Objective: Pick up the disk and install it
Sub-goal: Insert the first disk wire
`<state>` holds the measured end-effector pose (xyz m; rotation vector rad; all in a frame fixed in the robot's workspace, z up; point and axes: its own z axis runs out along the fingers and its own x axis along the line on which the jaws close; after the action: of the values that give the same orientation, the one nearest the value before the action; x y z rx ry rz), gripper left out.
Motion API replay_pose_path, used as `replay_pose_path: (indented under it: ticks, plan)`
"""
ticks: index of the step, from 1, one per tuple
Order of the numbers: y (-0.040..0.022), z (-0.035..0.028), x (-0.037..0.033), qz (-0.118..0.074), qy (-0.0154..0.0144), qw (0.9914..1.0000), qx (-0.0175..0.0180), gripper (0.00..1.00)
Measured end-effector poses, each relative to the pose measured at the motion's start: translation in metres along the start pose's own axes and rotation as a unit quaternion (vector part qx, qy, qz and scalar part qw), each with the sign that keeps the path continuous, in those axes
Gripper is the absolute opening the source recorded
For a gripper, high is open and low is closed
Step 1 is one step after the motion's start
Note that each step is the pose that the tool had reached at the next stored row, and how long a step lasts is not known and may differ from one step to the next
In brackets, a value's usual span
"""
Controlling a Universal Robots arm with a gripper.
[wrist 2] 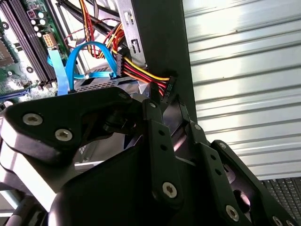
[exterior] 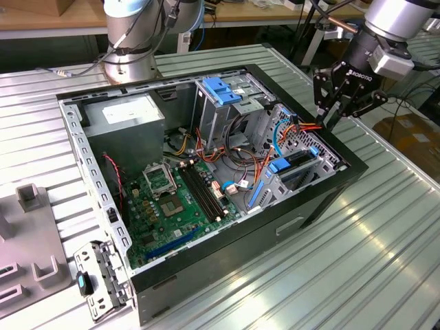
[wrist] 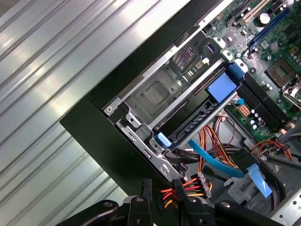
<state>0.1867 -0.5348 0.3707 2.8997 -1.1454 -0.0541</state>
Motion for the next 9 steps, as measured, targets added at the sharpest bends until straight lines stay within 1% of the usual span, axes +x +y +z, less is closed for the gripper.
replay_pose_path:
  ticks: [9]
  plan:
    - [0.0,0.0,-0.0001,0.0,0.0001,1.0,0.0002,0.31]
